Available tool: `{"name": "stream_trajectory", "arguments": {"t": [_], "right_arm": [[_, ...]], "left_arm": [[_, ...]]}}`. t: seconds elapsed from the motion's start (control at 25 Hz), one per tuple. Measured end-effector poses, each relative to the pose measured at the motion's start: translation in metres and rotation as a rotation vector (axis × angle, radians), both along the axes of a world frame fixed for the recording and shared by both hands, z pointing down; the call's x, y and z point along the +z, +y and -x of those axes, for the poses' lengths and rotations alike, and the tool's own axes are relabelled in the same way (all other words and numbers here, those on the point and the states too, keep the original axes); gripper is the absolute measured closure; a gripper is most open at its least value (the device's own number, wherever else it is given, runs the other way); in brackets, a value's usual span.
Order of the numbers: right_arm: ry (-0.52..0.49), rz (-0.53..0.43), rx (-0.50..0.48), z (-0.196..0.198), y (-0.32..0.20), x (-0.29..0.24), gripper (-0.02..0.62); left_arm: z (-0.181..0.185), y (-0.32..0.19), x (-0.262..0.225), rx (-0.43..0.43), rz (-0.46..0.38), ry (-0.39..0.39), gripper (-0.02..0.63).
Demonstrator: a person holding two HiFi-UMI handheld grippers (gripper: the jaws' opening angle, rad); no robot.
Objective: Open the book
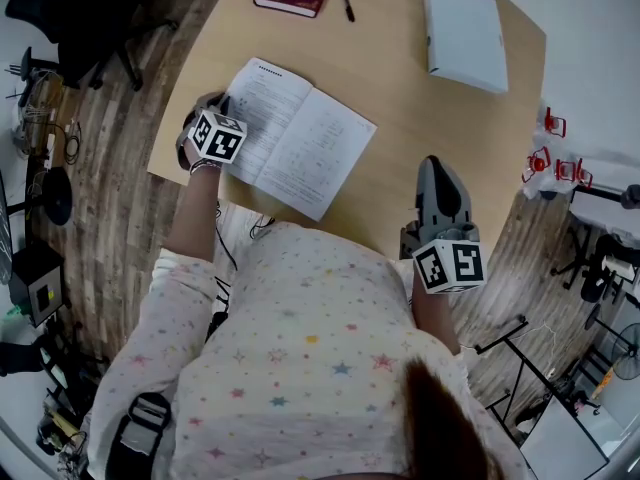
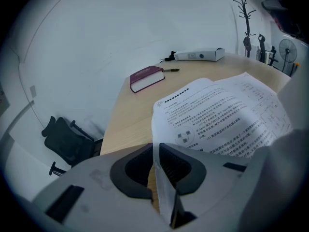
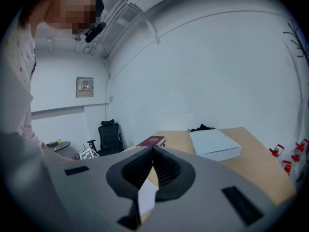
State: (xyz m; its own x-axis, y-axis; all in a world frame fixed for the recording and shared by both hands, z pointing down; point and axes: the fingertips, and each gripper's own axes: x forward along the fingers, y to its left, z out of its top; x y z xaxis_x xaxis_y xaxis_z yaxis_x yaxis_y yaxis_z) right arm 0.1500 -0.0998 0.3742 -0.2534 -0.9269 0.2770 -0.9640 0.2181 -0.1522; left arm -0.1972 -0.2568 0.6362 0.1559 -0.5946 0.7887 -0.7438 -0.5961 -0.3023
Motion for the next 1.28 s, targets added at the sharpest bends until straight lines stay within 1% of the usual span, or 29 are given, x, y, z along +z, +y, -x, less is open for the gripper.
{"name": "stream_trajectory", "arguments": {"t": [0.12,0.28,0.4,0.56,0.64,0.8,0.92,1.0,1.08,1.16,1.28], "right_arm": [[-0.001,-0.002,-0.003,-0.001,0.001,0.001,0.594],[-0.006,-0.008,-0.003,-0.002,0.004,0.000,0.595],[-0.011,-0.013,-0.002,-0.004,0.005,-0.001,0.595],[-0.016,-0.013,0.001,-0.008,0.007,-0.001,0.594],[-0.018,-0.019,-0.004,-0.009,0.006,-0.001,0.595],[-0.023,-0.028,-0.007,-0.012,0.007,-0.002,0.595],[-0.025,-0.027,0.001,-0.015,0.008,-0.004,0.594],[-0.028,-0.029,0.002,-0.016,0.008,-0.005,0.595],[-0.029,-0.034,-0.002,-0.018,0.009,-0.004,0.594],[-0.030,-0.033,0.000,-0.020,0.010,-0.003,0.595],[-0.034,-0.034,0.003,-0.024,0.011,-0.002,0.594]], "left_arm": [[0.003,-0.001,0.000,-0.038,-0.006,0.001,0.580],[0.007,0.001,-0.004,-0.061,-0.014,0.004,0.549],[0.005,0.005,-0.010,-0.071,-0.016,0.036,0.540],[-0.014,0.013,-0.020,-0.081,-0.004,0.134,0.540],[-0.026,0.017,-0.025,-0.070,-0.004,0.166,0.540],[-0.056,0.025,-0.041,-0.027,-0.019,0.230,0.540],[-0.079,0.031,-0.055,-0.010,-0.023,0.322,0.541],[-0.093,0.037,-0.062,-0.001,-0.010,0.373,0.541],[-0.106,0.045,-0.066,0.024,0.000,0.397,0.545],[-0.118,0.052,-0.067,0.052,0.007,0.420,0.565],[-0.133,0.062,-0.070,0.077,0.032,0.492,0.581]]}}
